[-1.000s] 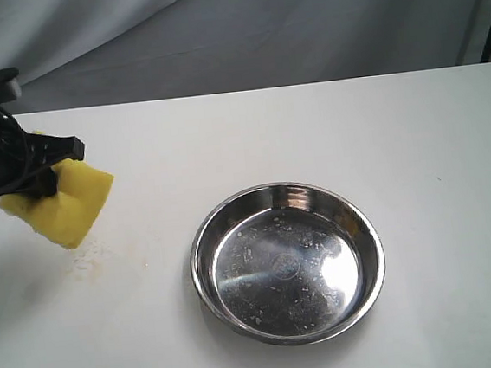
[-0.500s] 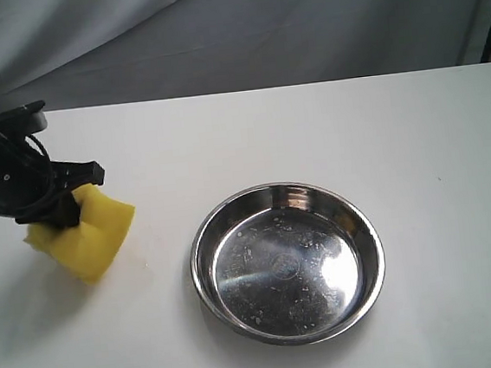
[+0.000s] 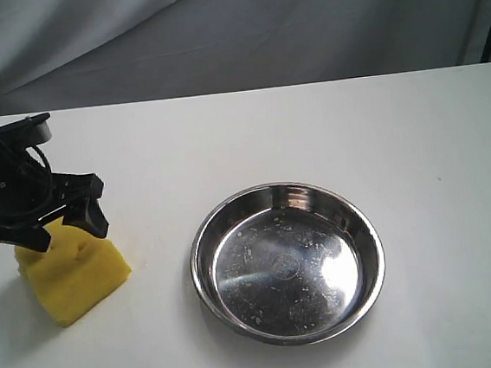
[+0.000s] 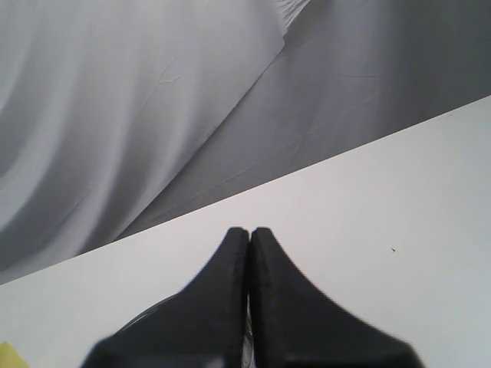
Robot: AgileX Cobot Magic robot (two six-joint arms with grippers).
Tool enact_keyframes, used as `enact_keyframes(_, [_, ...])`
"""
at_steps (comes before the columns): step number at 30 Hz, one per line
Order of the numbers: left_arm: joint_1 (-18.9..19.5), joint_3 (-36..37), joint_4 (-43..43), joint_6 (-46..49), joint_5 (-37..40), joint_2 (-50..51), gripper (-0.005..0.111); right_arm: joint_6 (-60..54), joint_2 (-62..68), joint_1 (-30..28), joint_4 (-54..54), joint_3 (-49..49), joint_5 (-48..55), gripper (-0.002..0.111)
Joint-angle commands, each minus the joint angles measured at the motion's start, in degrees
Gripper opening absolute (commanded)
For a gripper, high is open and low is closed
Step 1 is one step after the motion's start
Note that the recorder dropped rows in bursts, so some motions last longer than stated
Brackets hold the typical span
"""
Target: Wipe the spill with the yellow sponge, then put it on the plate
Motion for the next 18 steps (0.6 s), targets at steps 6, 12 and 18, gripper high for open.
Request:
enact_keyframes(6, [-3.2, 0.0, -6.9, 7.1, -0.2, -1.5, 0.076, -0.1, -0.1, 0.2, -0.2, 0.2, -0.2, 0.000])
enact_keyframes(12, [-14.6, 0.0, 12.6, 6.6, -2.0, -2.4, 0.076, -0.1, -0.1, 0.2, -0.2, 0.2, -0.2, 0.000])
enact_keyframes(18, [-19.7, 0.0, 21.5, 4.0, -4.7, -1.8, 0.076, -0.1, -0.1, 0.2, -0.2, 0.2, -0.2, 0.000])
